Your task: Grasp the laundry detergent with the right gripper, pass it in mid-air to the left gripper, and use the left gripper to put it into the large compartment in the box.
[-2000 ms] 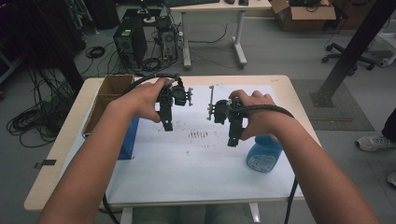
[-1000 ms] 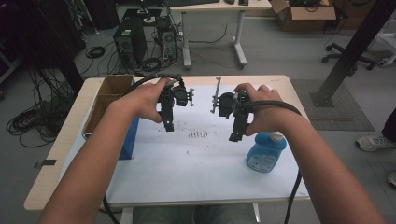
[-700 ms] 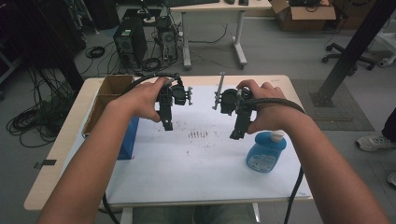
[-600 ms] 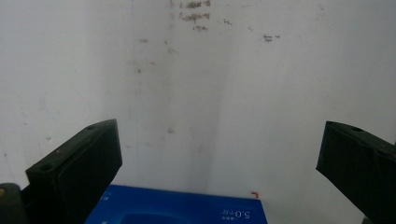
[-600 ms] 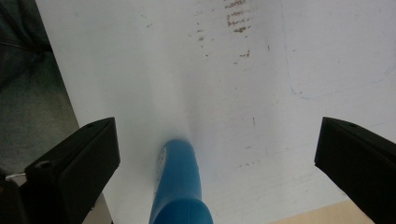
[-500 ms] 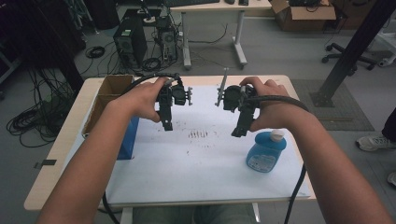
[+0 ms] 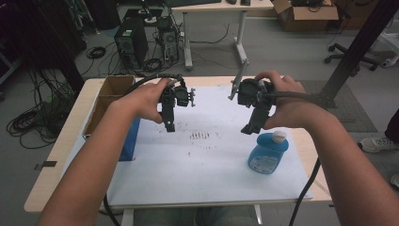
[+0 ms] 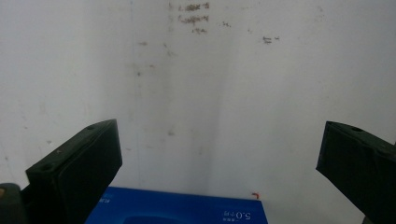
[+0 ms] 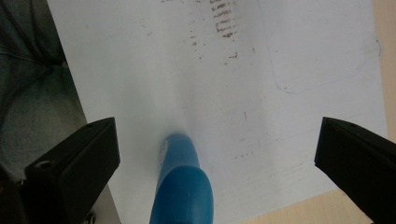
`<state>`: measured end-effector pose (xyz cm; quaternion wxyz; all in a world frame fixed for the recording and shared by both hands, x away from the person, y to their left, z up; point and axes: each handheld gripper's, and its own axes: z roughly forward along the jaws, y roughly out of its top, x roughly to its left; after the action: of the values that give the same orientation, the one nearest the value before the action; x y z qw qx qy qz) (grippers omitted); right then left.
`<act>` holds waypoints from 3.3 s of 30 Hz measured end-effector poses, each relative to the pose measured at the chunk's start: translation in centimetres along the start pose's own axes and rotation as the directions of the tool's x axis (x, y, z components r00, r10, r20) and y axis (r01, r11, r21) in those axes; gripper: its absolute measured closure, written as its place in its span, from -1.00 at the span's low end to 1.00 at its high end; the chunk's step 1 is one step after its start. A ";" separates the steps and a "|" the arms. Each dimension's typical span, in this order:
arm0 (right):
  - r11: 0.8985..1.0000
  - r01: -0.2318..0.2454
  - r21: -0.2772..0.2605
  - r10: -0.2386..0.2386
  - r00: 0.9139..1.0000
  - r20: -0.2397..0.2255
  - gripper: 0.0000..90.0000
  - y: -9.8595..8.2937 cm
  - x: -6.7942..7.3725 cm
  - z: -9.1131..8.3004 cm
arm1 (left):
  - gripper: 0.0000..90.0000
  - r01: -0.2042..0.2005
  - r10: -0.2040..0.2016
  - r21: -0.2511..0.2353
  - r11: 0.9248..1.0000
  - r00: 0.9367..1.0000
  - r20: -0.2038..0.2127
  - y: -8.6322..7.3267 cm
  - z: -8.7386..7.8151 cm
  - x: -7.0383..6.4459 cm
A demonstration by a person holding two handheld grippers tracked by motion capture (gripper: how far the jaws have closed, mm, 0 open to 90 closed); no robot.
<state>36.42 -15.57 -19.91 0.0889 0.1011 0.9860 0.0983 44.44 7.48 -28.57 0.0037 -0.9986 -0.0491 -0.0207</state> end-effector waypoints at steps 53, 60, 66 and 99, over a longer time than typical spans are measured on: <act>0.916 -0.168 -0.363 0.198 0.979 0.046 -1.00 -12.7 1.7 -5.0 | -1.00 -0.002 0.002 -0.003 1.000 1.000 -0.022 -0.7 -0.8 -0.2; 0.892 -0.181 -0.415 0.213 0.976 0.033 -1.00 -14.7 2.2 -4.6 | -1.00 -0.001 0.001 0.000 1.000 1.000 -0.020 -0.7 -0.8 -0.1; 0.867 -0.197 -0.458 0.231 0.973 0.018 -1.00 -16.6 2.6 -3.6 | -1.00 0.003 -0.003 0.003 1.000 1.000 -0.020 -0.8 -0.8 0.0; 0.746 -0.299 -0.595 0.314 0.946 -0.081 -1.00 -22.0 3.7 1.5 | -1.00 0.001 -0.001 -0.002 1.000 1.000 -0.022 -0.9 -0.9 -0.1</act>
<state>29.10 -35.66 -26.58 0.1110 0.2293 0.8726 0.4168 44.19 8.33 -27.66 0.0031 -0.9983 -0.0495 -0.0318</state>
